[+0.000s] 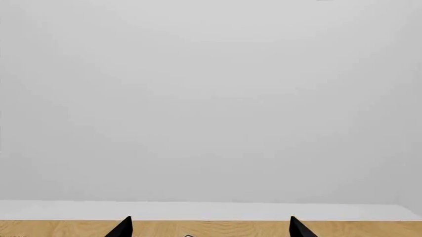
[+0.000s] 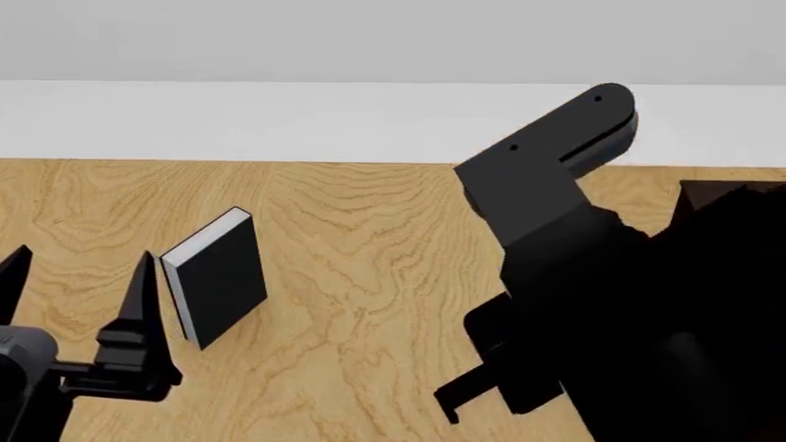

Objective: Pick up the book on the right and place it on the cabinet shelf.

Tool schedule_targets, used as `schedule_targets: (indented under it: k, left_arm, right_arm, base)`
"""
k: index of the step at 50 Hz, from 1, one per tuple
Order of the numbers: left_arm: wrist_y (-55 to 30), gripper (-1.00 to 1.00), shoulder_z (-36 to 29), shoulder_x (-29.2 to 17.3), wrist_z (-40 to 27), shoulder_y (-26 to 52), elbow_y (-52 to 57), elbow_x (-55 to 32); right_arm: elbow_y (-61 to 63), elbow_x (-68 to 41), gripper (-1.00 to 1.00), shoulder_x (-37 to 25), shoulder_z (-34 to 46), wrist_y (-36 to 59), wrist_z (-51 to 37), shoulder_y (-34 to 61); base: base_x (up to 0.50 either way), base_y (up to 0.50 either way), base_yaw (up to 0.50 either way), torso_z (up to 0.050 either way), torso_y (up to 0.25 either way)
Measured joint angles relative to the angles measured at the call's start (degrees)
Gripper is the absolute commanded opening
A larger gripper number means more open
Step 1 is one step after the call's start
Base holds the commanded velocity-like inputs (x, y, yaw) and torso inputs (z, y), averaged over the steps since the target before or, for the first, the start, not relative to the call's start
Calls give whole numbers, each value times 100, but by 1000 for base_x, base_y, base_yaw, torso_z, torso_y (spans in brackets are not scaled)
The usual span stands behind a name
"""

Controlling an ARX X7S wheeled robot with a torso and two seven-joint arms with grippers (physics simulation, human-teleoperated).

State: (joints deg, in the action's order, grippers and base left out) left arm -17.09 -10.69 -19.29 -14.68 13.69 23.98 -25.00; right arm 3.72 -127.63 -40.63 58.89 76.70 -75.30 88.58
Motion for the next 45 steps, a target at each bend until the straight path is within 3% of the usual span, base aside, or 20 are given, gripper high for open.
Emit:
schedule_targets:
  k: [24,45]
  left_arm:
    - [2,100,201,-61,-38,65,-72,-234]
    - [6,100,540,-136,-93,169,-188,-539]
  right_arm:
    - [-1761,3432,-100,1397,442,-230,2778,291]
    - [-2819,5347,-100,2502,1457,-1159,3186,26]
  base:
    - [0,0,0,1,1]
    - [0,0,0,0,1]
